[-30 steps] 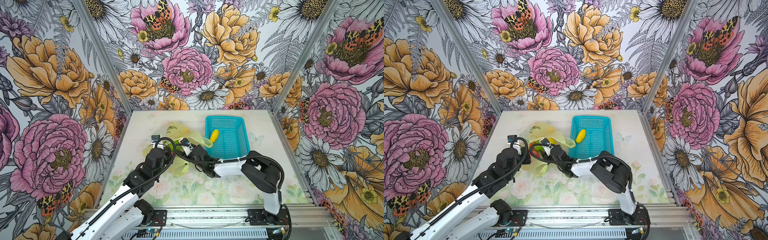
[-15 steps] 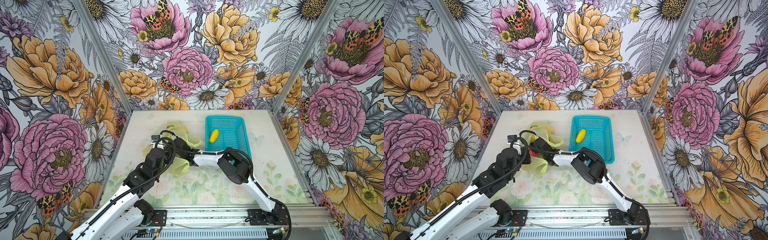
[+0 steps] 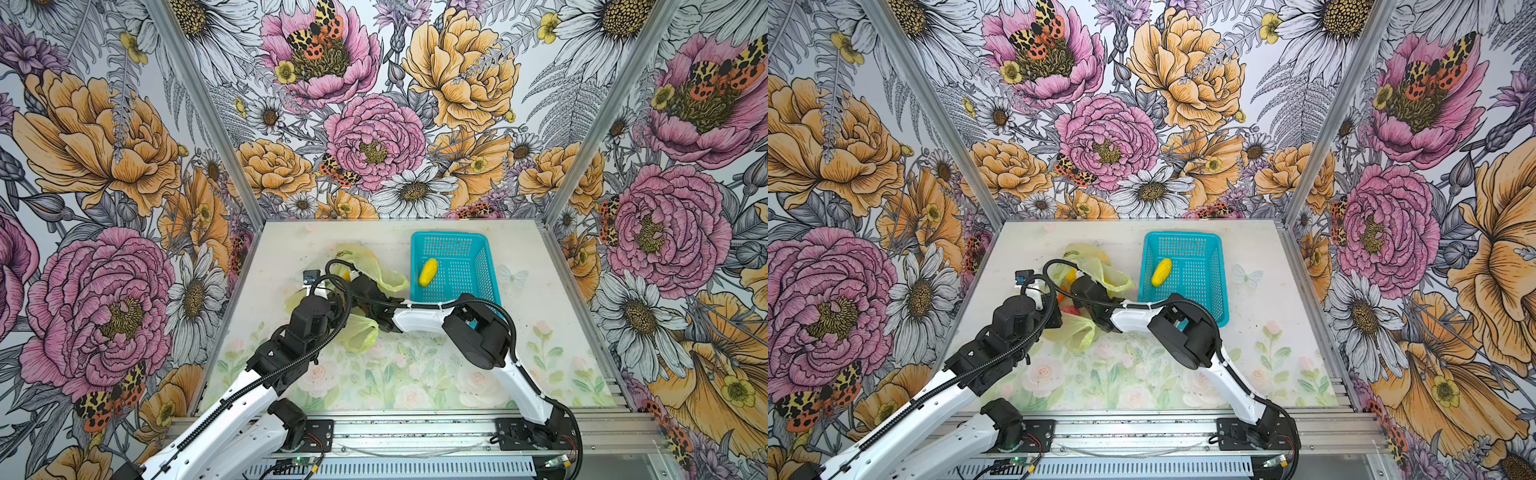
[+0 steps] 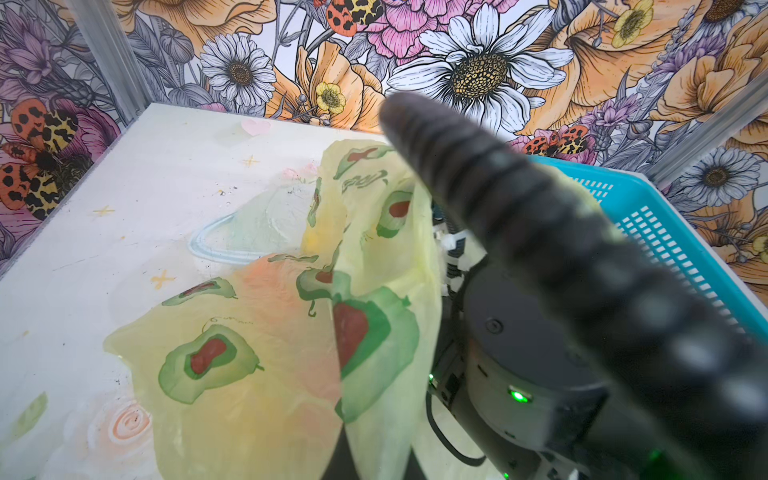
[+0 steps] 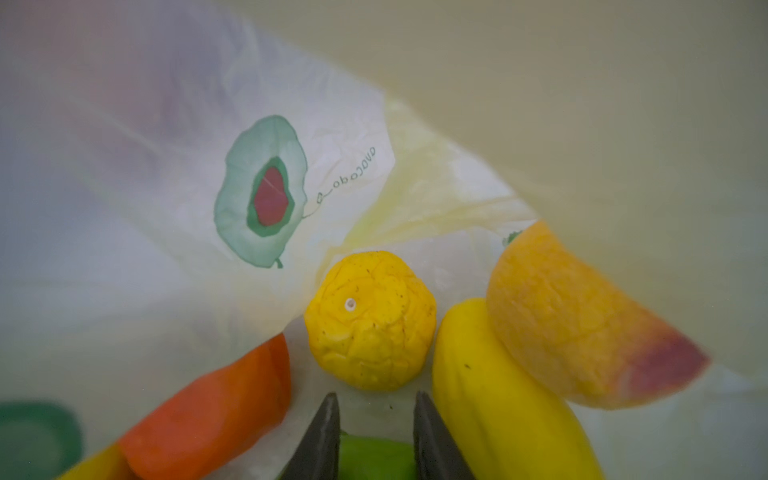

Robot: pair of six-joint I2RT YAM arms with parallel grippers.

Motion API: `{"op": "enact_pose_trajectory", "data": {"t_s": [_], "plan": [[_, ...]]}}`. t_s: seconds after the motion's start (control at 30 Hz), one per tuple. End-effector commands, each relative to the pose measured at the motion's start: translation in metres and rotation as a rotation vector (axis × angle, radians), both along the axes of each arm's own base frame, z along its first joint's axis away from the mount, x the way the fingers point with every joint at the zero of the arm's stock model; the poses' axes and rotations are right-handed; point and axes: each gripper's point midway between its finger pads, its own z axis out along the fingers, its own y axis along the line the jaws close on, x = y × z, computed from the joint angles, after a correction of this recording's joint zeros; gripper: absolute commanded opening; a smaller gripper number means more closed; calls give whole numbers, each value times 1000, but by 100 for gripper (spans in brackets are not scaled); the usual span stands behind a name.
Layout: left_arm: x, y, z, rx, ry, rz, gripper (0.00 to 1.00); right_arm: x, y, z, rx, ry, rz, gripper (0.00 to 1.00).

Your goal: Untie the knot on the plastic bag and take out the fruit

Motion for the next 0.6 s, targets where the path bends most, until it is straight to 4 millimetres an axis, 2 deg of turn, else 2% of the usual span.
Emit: {"op": "enact_pose_trajectory", "data": {"t_s": [0.0,0.17,0.43,0.57], "plan": [[2,-3,13,-11,-30,-11,0,-18,-15,10,-24,4,20,25],[3,-2,13,-10,-29,-6,0,-38,-31,43,36,-40,46,18],[3,-1,12,-8,-27,1,0,-68,-49,80,117,-79,108,8],[3,0,12,-7,-26,3,0,-80,-57,96,148,-107,126,7]]}}
